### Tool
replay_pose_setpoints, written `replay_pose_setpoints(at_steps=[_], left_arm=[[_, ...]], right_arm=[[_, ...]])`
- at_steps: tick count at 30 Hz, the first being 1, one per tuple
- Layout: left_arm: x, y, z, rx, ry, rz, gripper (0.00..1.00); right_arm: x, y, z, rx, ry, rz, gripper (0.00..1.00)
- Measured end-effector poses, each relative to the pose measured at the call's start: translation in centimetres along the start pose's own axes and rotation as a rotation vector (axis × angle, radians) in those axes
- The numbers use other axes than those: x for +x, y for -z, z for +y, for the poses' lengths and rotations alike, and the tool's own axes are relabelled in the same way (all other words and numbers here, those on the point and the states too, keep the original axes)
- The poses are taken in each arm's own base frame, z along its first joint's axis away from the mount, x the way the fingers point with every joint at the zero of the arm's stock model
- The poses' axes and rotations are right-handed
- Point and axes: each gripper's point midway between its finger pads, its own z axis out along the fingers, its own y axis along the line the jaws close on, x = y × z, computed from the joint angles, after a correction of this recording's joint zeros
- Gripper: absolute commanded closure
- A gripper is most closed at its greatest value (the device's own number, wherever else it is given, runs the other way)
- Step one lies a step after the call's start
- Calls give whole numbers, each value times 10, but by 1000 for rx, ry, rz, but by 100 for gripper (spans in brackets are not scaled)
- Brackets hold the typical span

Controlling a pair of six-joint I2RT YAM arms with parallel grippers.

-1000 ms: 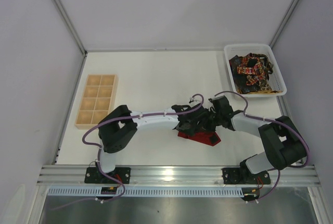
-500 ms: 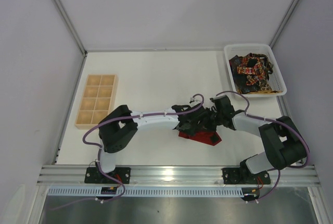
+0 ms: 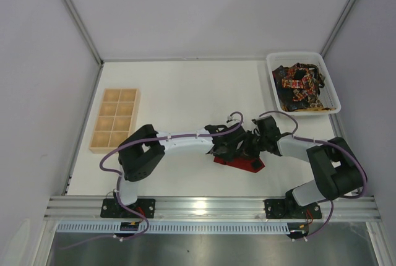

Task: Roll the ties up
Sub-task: Roll the tie

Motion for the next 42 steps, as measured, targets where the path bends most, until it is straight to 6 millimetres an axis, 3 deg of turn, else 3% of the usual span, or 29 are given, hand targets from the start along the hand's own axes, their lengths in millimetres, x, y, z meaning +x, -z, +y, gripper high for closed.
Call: replay_pose_setpoints(at_steps=[22, 28, 35, 42], left_arm=[[1, -2, -9, 44, -2, 7, 44], [1, -3, -12, 68, 0, -3, 36], [0, -1, -14, 91, 4, -14, 29], [0, -1, -16, 107, 7, -24, 25]], right_arm=[[1, 0, -3, -8, -5, 9, 98], [-13, 11, -6, 7, -20, -19, 97], [-33, 25, 6, -20, 13, -36, 95], [-33, 29, 24, -114, 33, 31, 94]])
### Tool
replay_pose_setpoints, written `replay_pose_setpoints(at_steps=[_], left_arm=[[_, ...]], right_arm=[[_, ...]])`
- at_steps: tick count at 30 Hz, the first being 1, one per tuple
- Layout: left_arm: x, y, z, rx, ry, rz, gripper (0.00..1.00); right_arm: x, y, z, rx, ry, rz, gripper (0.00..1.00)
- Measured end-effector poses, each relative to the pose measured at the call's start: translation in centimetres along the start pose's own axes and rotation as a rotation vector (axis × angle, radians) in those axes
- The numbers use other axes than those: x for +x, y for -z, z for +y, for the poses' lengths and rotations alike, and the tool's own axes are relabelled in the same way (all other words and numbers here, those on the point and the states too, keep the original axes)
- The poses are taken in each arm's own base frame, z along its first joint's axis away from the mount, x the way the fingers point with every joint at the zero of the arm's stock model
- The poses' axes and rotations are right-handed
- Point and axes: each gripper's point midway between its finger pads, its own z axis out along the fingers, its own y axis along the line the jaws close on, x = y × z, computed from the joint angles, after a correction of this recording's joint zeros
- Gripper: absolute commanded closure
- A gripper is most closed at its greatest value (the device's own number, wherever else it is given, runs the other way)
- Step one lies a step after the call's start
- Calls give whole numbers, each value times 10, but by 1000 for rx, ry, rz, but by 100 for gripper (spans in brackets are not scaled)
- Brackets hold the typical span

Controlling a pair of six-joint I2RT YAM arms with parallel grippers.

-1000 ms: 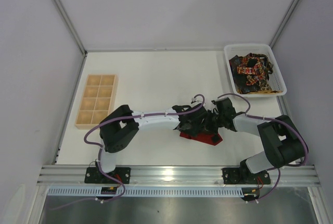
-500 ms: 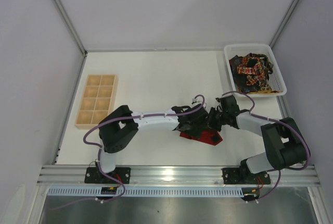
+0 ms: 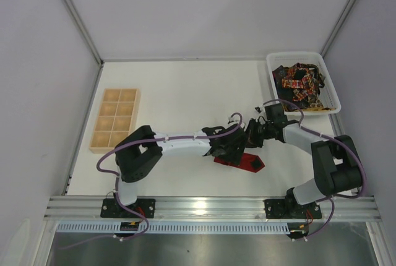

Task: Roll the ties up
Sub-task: Roll the tie

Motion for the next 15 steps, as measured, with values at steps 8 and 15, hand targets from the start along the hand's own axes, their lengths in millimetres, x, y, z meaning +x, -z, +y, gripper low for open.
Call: replay_pose_setpoints(at_steps=[8, 15], left_arm=[[0, 1, -1, 16, 1, -12, 23], [0, 1, -2, 23, -8, -12, 22]], right_arm=[[5, -3, 11, -85, 16, 103, 93], [13, -4, 16, -150, 21, 174, 90]])
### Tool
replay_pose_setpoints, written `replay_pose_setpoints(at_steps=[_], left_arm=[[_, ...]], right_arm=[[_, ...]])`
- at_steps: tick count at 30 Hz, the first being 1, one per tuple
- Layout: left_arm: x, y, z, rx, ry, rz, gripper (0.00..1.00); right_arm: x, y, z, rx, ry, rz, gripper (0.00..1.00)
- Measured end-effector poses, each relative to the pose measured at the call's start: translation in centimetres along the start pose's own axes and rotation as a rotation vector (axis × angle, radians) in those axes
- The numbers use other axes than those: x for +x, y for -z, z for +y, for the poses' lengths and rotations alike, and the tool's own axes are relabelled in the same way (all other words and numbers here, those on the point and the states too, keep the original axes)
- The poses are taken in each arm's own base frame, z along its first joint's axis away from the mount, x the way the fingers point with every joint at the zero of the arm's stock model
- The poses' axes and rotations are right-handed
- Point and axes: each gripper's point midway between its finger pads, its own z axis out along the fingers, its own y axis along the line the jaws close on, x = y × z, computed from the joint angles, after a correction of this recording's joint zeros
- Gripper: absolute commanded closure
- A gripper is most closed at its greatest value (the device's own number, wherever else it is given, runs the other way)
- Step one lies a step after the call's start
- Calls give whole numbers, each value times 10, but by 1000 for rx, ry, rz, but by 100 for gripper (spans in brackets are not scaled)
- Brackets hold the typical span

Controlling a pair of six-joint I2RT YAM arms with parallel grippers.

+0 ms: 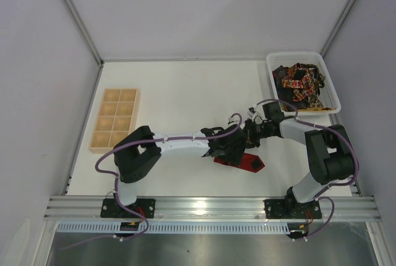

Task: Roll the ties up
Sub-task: Roll the tie

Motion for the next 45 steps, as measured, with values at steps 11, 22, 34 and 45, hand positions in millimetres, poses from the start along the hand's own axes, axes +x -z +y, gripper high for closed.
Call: replay_pose_setpoints(at_steps=[11, 22, 34, 45], left_arm=[[1, 0, -2, 19, -16, 0, 18], [1, 2, -4, 60, -34, -13, 16], [0, 3, -7, 122, -48, -18, 9], [4, 5, -8, 165, -76, -11, 6]], right_arm=[[6, 0, 3, -27, 13, 37, 82], [12, -3, 6, -27, 31, 58, 86], [14, -5, 12, -32, 44, 72, 86], [18, -10, 16, -42, 68, 87, 86]])
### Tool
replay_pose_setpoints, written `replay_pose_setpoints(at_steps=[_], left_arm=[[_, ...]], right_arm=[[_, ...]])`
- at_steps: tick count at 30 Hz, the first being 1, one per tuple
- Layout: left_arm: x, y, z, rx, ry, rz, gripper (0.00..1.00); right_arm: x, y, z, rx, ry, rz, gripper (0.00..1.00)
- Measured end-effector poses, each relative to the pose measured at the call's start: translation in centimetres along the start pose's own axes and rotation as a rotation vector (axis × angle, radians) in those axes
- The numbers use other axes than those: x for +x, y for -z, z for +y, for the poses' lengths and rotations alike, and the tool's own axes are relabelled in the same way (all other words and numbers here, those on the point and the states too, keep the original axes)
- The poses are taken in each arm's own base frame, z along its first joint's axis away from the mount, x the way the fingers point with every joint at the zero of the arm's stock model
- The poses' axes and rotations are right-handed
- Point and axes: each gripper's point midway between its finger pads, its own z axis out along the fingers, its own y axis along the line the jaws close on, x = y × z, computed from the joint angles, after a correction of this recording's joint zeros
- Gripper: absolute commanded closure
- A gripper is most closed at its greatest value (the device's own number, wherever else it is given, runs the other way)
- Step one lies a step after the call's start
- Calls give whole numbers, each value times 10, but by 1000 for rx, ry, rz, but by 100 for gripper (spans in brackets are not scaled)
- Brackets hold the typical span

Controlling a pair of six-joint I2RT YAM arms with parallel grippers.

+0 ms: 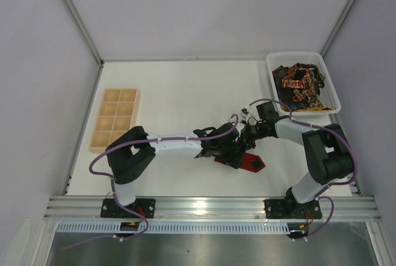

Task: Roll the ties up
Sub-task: Roll the tie

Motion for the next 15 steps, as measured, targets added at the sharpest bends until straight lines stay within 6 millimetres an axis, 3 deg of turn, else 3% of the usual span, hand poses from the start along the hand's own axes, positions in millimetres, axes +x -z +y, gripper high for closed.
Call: replay_pose_setpoints(at_steps=[7, 15], left_arm=[[0, 0, -3, 30, -12, -2, 5], [-2, 0, -4, 45, 3, -1, 5]], right_arm=[[5, -6, -1, -5, -2, 27, 86], [23, -17, -14, 18, -33, 85, 87]])
